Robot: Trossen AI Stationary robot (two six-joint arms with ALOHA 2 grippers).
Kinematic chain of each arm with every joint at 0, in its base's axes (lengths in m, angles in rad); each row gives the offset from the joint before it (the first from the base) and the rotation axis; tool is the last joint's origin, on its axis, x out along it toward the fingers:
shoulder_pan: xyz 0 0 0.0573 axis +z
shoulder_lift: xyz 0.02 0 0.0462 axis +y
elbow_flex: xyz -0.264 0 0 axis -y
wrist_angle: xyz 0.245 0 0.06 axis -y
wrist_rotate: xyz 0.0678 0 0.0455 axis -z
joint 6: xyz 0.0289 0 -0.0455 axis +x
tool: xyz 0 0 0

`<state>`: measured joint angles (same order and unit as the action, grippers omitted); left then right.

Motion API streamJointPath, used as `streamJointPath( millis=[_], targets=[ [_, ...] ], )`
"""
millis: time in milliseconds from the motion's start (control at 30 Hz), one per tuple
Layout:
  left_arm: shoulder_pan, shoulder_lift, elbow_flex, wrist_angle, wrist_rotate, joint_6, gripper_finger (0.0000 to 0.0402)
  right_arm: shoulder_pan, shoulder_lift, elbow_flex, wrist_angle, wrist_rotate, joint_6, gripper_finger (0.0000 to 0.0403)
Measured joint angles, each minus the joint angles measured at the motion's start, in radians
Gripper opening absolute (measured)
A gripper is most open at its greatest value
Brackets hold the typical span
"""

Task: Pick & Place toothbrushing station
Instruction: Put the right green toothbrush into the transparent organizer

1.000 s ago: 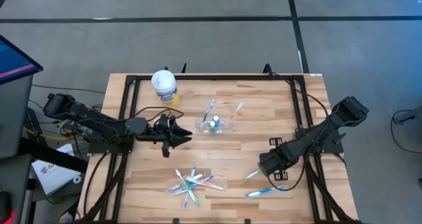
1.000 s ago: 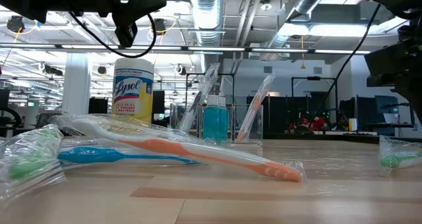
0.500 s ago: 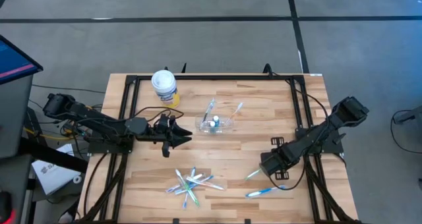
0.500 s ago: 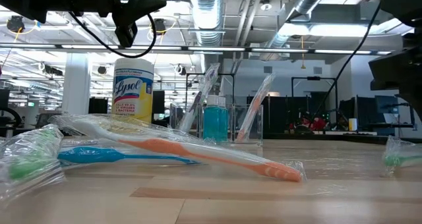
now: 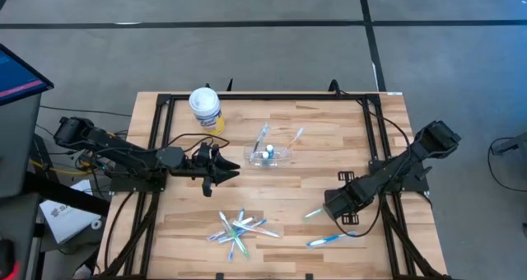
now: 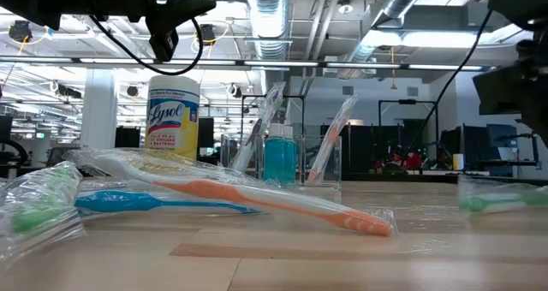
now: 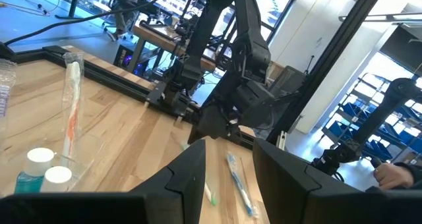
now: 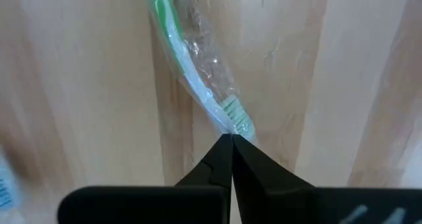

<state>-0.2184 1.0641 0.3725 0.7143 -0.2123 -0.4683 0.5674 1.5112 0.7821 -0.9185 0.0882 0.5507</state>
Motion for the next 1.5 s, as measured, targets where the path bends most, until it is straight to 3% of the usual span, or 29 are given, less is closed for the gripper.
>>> streamJointPath(
  millis=[367, 833, 1233, 1500],
  targets=[
    [0.0, 0.0, 0.0, 0.0, 0.0, 0.0, 0.0122, 0.003, 0.0, 0.15, -0.193, 0.116, 0.0, 0.0],
    [-0.002, 0.0, 0.0, 0.0, 0.0, -0.007, 0.0122, 0.045, 0.0, 0.375, -0.386, 0.352, 0.0, 0.0],
    [-0.029, 0.005, 0.0, 0.006, 0.0, -0.008, 0.0122, 0.048, 0.0, 0.39, -0.375, 0.349, -0.008, 0.0],
    [-0.044, 0.005, 0.0, 0.006, 0.0, -0.008, 0.0122, 0.048, 0.0, 0.378, -0.325, 0.186, -0.008, 0.0]
  ],
)
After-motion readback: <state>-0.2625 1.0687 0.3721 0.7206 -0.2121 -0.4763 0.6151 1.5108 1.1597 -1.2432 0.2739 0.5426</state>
